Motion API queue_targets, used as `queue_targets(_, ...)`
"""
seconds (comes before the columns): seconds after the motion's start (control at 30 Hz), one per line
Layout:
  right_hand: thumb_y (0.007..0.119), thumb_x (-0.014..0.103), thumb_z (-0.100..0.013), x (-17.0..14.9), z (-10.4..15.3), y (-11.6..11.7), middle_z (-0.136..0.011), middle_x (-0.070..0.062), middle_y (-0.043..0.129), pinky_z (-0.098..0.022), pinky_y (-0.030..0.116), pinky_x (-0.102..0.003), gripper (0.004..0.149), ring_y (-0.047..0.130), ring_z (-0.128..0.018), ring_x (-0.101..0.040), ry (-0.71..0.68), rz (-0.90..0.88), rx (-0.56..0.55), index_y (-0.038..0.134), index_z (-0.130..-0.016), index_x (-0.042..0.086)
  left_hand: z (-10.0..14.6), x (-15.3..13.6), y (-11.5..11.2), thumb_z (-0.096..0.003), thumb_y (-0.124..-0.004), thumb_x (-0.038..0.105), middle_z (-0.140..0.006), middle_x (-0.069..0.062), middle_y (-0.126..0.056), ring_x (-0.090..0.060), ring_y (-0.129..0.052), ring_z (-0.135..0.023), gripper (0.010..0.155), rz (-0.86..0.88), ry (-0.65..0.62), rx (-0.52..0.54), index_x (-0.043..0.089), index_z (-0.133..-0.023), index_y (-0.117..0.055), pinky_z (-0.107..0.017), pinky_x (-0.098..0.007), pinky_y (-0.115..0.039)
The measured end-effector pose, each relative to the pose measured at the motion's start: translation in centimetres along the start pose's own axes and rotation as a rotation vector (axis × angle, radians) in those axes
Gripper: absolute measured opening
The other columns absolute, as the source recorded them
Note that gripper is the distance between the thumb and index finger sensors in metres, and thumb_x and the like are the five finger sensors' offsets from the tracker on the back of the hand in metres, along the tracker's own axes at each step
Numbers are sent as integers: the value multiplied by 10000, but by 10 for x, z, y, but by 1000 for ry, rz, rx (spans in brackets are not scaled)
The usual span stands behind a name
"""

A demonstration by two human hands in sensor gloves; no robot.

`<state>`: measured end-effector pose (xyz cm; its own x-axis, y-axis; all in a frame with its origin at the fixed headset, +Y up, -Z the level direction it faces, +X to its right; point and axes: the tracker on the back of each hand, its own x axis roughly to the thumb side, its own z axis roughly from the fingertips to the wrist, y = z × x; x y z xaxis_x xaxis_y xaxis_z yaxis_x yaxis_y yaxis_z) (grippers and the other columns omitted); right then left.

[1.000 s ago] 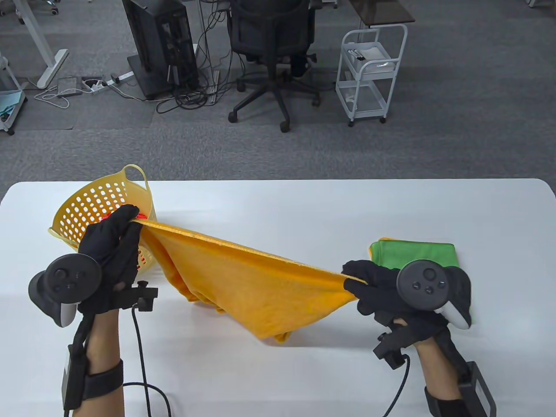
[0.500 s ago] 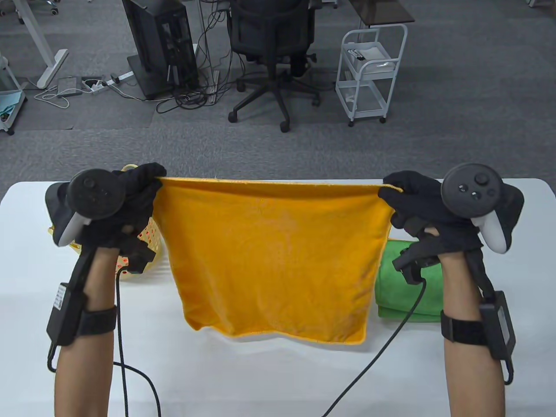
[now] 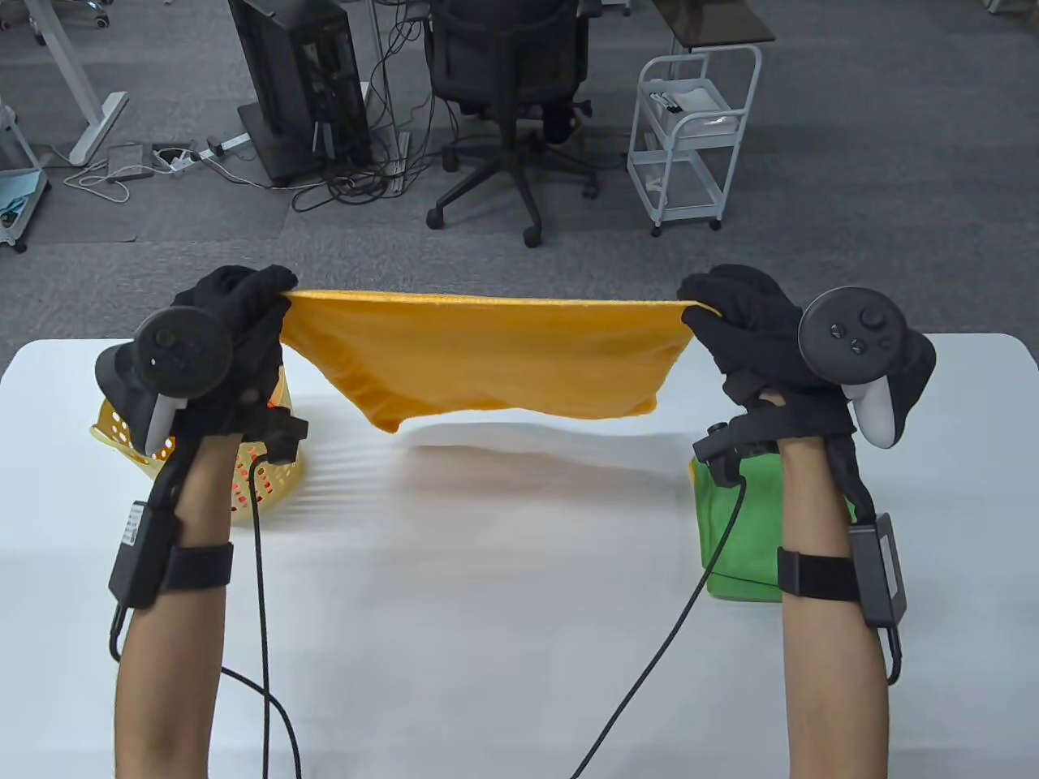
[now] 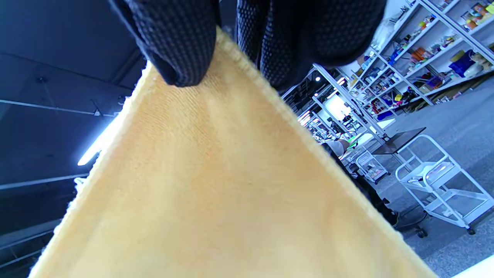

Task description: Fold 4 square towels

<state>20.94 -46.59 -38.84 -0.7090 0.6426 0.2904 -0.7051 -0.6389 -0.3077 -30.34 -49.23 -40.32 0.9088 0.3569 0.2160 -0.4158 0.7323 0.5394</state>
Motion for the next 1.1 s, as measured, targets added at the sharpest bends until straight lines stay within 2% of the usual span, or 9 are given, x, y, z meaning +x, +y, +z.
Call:
queue_targets(0.1,933,310,-558,-16,31,1,-1065,-186,775,-562,782,-474,381,910,-805,-333,-3,24,36,892,-915,182,41,3,8,-581,-779,304,-1025,-128,-808,-460,-786,-897,359,-49,-79,-18,328,-927,-871,-741,-660,-512)
queue_targets(0.2,960,311,-539,-35,62,6,-1043,-185,799,-552,792,-471,383,927,-778,-326,15,52,99,917,-890,166,74,3,7,-572,-795,307,-946,-91,-869,-412,-853,-831,356,-70,-147,-103,343,-915,-884,-723,-645,-573)
queue_targets(0.43,982,319,-519,-70,103,32,-1004,-173,839,-542,800,-467,383,948,-740,-311,128,169,228,938,-866,160,120,-6,-27,-551,-841,314,-849,-52,-941,-359,-928,-748,369,-110,-194,-367,326,-915,-900,-695,-615,-650)
queue_targets(0.5,978,324,-521,-78,113,42,-900,-147,929,-471,837,-420,382,1003,-626,-257,142,242,267,935,-868,169,131,-11,-38,-542,-859,326,-828,-46,-962,-348,-946,-729,378,-106,-185,-409,309,-918,-900,-689,-605,-664)
queue_targets(0.53,977,321,-520,-82,117,47,-806,-125,991,-392,865,-378,381,1037,-523,-209,142,256,273,936,-866,167,135,-14,-43,-538,-865,336,-817,-41,-969,-340,-955,-719,379,-103,-185,-430,306,-914,-901,-685,-599,-673)
queue_targets(0.6,979,310,-519,-87,122,56,-733,-101,1025,-341,872,-355,381,1049,-451,-179,150,273,314,936,-864,154,142,-19,-52,-533,-871,354,-794,-39,-981,-337,-962,-695,376,-100,-181,-466,299,-903,-911,-680,-596,-679)
queue_targets(0.77,968,295,-529,-109,133,90,-696,-109,1026,-315,872,-342,393,1047,-411,-162,171,312,508,921,-870,106,157,-32,-81,-532,-871,371,-763,-39,-991,-337,-967,-667,373,-143,-157,-611,283,-891,-917,-674,-598,-683)
queue_targets(0.9,968,294,-527,-123,133,116,-682,-111,1032,-303,876,-339,421,1053,-395,-157,211,387,602,890,-880,78,159,-37,-103,-530,-872,369,-766,-35,-993,-334,-971,-672,373,-185,-147,-701,283,-890,-918,-674,-597,-686)
queue_targets(1.1,970,297,-523,-130,117,134,-674,-111,1040,-293,881,-338,429,1063,-387,-161,249,432,620,863,-875,77,147,-39,-125,-532,-872,365,-780,-29,-996,-336,-969,-693,370,-259,-139,-756,287,-890,-921,-681,-589,-682)
